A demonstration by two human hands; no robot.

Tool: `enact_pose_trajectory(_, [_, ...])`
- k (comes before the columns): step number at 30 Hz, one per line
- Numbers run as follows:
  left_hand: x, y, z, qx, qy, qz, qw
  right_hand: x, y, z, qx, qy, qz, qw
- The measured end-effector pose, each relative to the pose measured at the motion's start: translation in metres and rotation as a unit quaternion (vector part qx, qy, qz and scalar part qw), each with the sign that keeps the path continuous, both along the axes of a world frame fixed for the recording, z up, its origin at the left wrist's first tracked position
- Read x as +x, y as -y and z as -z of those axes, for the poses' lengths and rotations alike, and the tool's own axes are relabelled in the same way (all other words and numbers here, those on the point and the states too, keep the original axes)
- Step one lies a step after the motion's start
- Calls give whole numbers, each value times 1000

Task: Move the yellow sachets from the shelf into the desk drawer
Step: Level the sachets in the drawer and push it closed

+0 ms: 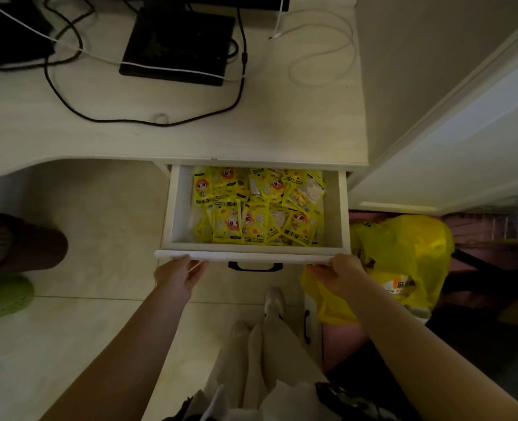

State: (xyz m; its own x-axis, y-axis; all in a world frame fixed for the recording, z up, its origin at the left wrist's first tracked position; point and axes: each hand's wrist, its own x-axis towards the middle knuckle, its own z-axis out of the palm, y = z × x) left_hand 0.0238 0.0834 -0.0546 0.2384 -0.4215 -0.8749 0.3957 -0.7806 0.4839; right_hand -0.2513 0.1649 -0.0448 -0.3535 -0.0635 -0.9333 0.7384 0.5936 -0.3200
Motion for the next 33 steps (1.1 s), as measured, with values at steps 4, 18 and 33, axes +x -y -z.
enact_pose_trajectory(4, [-9,22,0,-10,-6,-6,1000,-9,19,-3,-24,-7,1,1000])
enact_pose_trajectory(18, [-52,130,10,-59,-24,17,998,-59,118,11,-68,-12,-40,997])
enact_pose_trajectory(33, [-70,169,10,-65,-71,88,991,-73,152,27,-158,-20,-111,981])
